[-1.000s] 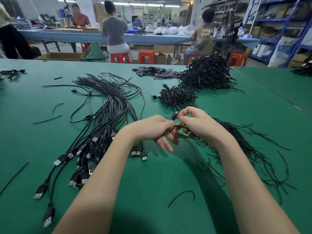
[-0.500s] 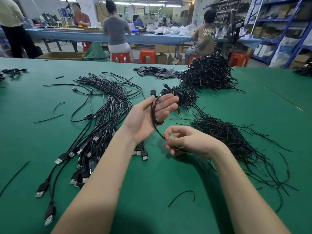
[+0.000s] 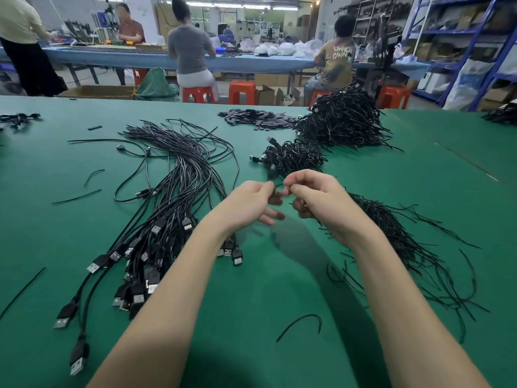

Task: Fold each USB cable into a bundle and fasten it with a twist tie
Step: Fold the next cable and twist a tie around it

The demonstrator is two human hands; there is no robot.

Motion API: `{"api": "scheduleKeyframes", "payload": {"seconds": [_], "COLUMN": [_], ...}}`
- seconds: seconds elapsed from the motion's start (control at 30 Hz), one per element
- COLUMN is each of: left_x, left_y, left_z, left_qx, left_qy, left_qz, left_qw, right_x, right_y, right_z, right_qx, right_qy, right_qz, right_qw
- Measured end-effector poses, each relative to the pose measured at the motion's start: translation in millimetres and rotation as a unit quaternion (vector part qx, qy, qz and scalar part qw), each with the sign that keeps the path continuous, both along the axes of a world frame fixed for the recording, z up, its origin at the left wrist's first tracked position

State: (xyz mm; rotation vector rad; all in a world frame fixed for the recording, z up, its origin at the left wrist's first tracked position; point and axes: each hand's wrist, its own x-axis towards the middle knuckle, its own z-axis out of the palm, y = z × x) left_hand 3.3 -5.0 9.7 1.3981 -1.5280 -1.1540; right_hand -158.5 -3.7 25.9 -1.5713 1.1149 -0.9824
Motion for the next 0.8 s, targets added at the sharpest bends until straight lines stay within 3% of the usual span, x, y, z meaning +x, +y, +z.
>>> {"api": "scheduleKeyframes", "payload": {"seconds": [0.07,0.17,0.23,0.3,0.37,0.5,0.67,0.73,0.8], "left_x": [-3.2,-11.1,-12.6,-10.6,-11.3,-15.6,-5.5,-7.8,-12.3], "left_y": [-4.2,-3.5,-0.6,0.9,1.9,3.6,8.7,10.8,9.5], "left_z": [-2.8,-0.9,2.7,5.9,8.9,8.3,8.5,6.9,5.7], "left_qx": [-0.057,-0.020,0.029,0.032,0.018,0.040,0.097,0.099,0.080], "left_qy": [0.044,0.243,0.387,0.453,0.467,0.486,0.518,0.494,0.454], "left_qz": [0.082,0.107,0.076,0.071,0.083,0.074,-0.065,-0.094,-0.064], "left_qw": [0.994,0.964,0.918,0.888,0.880,0.870,0.847,0.859,0.885], "right_x": [12.3,25.3,24.3,18.1,11.6,2.1,-11.8,-12.1,-7.2], "right_y": [6.6,13.8,12.9,11.0,10.3,7.3,-4.4,-4.6,-4.1], "right_z": [-0.7,-6.6,-11.1,-14.2,-17.8,-22.8,-20.3,-17.8,-16.8], "right_qx": [0.035,0.088,0.091,0.073,0.068,0.092,0.158,0.137,0.085], "right_qy": [-0.053,-0.094,-0.080,-0.016,0.037,0.059,-0.154,-0.157,-0.111], "right_qz": [0.055,0.127,0.133,0.125,0.124,0.131,0.077,0.079,0.013], "right_qw": [0.996,0.983,0.984,0.989,0.989,0.985,0.972,0.975,0.990]}}
